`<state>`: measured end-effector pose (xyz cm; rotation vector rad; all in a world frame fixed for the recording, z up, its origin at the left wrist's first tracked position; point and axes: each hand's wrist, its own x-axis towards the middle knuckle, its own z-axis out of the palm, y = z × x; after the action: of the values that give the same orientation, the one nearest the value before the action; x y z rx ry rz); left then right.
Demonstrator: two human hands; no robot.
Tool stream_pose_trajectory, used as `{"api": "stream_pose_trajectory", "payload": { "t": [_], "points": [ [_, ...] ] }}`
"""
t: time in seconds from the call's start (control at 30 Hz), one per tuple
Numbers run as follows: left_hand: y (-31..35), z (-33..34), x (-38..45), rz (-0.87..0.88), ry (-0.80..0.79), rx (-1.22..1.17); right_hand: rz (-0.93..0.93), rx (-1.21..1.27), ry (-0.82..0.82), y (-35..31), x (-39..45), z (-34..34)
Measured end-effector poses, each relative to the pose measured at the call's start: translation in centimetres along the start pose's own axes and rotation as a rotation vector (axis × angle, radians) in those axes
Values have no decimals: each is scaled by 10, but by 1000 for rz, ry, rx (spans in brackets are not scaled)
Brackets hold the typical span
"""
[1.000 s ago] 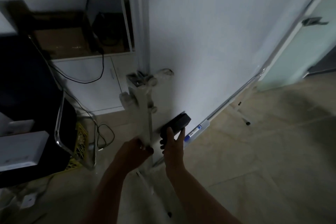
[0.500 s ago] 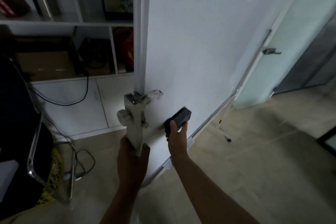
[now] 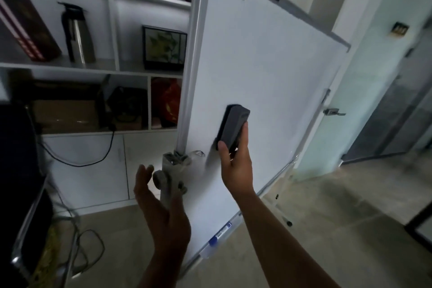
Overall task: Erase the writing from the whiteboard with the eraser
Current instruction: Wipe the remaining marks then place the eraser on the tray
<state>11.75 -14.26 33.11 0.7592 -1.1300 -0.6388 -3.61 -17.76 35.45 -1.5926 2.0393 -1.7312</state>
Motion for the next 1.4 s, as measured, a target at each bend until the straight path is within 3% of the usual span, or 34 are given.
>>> {"api": "stream_pose_trajectory", "payload": {
  "t": [0.07,0.17,0.23,0.27,0.33,0.47,0.5,0.6,0.63,0.73,0.77,0.87,0.9,1.0,1.03,1.17,1.3,1.4],
  "points": [
    [20,3,19,63,-31,164,59,19,51,-5,14,-8],
    [43,17,43,155,-182,441,-176,-105,0,-22,13,-17],
    [55,30,57,160,-271,462,-304,-259,-14,-21,23,-20],
    [58,35,61,146,-288,449,-248,-240,20,-20,29,-21],
    [66,43,64,132,-271,439,-138,-209,88,-25,38,-24],
    [74,60,63,154,-235,436,-505,-348,-43,-35,34,-21],
    [74,64,64,172,-218,433,-513,-374,-36,-30,42,-24],
    [73,74,65,199,-140,436,-104,-173,125,-27,62,-28],
    [73,77,65,202,-104,431,-124,-179,119,-31,64,-30],
    [67,87,66,220,-40,404,-501,-270,23,-21,57,-26],
    [64,91,67,231,-29,404,-530,-322,23,-10,65,-28],
    [51,102,67,289,28,436,-72,-168,132,10,77,-33],
    [48,104,67,311,60,450,-63,-158,121,12,77,-34],
    [43,109,71,313,127,495,-411,-267,-42,36,63,-27],
    [40,115,69,331,160,536,-449,-319,-69,51,67,-28],
    [34,137,57,387,277,666,90,-12,-38,94,73,-36],
    [23,157,47,436,311,722,278,179,-122,138,63,-51],
    [9,187,19,510,185,628,497,235,-164,185,46,-67]
  ]
}}
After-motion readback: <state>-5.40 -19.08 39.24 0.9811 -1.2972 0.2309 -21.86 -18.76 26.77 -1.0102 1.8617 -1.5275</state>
